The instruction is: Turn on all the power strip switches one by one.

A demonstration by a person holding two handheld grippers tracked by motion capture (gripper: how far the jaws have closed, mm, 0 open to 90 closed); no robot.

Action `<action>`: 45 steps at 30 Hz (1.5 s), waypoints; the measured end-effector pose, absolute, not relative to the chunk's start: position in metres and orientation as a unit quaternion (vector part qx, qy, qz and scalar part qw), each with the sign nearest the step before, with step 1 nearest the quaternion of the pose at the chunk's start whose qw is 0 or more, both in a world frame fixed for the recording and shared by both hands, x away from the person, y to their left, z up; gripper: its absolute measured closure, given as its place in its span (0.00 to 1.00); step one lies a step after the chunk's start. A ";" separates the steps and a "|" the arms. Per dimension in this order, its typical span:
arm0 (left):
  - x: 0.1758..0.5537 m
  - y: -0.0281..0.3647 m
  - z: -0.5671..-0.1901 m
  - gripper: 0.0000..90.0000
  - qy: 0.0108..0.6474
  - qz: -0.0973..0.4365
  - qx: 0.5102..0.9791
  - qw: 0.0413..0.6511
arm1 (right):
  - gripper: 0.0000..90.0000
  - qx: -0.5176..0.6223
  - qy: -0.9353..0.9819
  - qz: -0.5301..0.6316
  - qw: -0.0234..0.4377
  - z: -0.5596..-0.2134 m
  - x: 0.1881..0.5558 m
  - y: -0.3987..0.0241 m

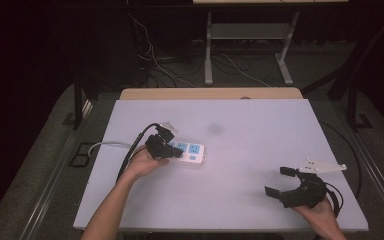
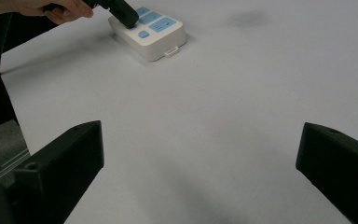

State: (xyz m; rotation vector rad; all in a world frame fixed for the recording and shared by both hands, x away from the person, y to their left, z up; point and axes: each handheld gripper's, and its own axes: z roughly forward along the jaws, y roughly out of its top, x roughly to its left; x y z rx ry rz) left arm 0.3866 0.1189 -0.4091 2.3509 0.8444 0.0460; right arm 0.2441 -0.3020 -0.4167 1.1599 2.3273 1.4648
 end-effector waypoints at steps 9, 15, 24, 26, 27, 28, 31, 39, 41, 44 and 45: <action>0.386 0.120 -0.408 0.99 0.318 0.024 0.894 0.316 | 0.01 0.390 0.776 0.490 0.080 -0.417 0.244 -0.303; 0.385 0.123 -0.403 0.99 0.315 0.028 0.891 0.326 | 0.01 0.391 0.775 0.490 0.080 -0.417 0.244 -0.303; 0.383 0.118 -0.393 0.99 0.302 0.033 0.891 0.337 | 0.01 0.390 0.775 0.491 0.080 -0.416 0.244 -0.303; 0.383 0.115 -0.390 0.99 0.298 0.034 0.892 0.337 | 0.01 0.390 0.775 0.491 0.080 -0.416 0.244 -0.303; 0.383 0.114 -0.389 0.99 0.296 0.035 0.893 0.336 | 0.01 0.390 0.775 0.491 0.080 -0.416 0.244 -0.303; 0.383 0.112 -0.388 0.99 0.292 0.034 0.895 0.335 | 0.01 0.390 0.775 0.491 0.081 -0.416 0.244 -0.303; 0.382 0.108 -0.386 0.99 0.286 0.034 0.898 0.334 | 0.01 0.390 0.775 0.491 0.080 -0.416 0.244 -0.303; 0.381 0.096 -0.387 0.99 0.273 0.033 0.903 0.331 | 0.01 0.390 0.774 0.492 0.081 -0.416 0.243 -0.304; 0.381 0.094 -0.388 0.99 0.270 0.033 0.904 0.329 | 0.01 0.390 0.775 0.491 0.080 -0.416 0.244 -0.304; 0.382 0.091 -0.389 0.99 0.268 0.031 0.905 0.329 | 0.01 0.389 0.775 0.491 0.080 -0.416 0.243 -0.303; 0.382 0.090 -0.390 0.99 0.268 0.030 0.905 0.329 | 0.01 0.389 0.776 0.491 0.080 -0.416 0.243 -0.303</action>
